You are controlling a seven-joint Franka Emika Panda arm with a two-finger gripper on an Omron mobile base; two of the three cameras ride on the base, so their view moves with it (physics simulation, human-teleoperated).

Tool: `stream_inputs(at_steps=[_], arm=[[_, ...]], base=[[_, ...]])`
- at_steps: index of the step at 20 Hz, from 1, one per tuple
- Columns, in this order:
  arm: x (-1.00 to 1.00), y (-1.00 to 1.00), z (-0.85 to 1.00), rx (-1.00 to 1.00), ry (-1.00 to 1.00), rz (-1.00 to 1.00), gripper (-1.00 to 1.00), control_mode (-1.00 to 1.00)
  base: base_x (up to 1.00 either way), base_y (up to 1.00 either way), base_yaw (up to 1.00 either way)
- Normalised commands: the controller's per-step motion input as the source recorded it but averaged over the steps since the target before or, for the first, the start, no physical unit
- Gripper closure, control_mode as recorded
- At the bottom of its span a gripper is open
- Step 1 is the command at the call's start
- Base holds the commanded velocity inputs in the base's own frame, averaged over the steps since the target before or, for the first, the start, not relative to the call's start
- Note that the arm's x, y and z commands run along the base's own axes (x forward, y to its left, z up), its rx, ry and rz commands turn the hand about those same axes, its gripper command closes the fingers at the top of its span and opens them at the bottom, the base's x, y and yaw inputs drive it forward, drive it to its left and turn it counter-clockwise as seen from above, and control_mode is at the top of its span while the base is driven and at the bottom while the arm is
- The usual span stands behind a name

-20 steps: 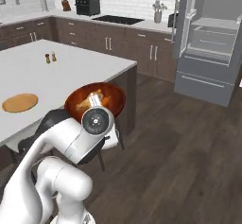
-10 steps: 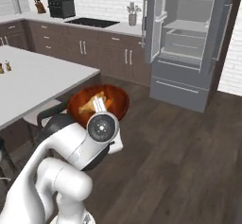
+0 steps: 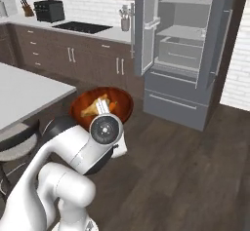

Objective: Pick the chicken drumstick and carrot from their plates and place them in the bowl. Then put the bowl in the fridge.

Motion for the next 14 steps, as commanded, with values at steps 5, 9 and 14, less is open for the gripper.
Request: stream_inputs(at_steps=[5, 9, 14], arm=[[0.0, 0.0, 0.0, 0.0, 0.0, 0.0, 1.0, 1.0], [0.0, 0.0, 0.0, 0.0, 0.0, 0.0, 1.0, 1.0], [0.0, 0.0, 0.0, 0.0, 0.0, 0.0, 1.0, 1.0]], base=[[1.0, -0.44, 0.0], [1.0, -0.11, -0.24], [1.0, 0.02, -0.45]])
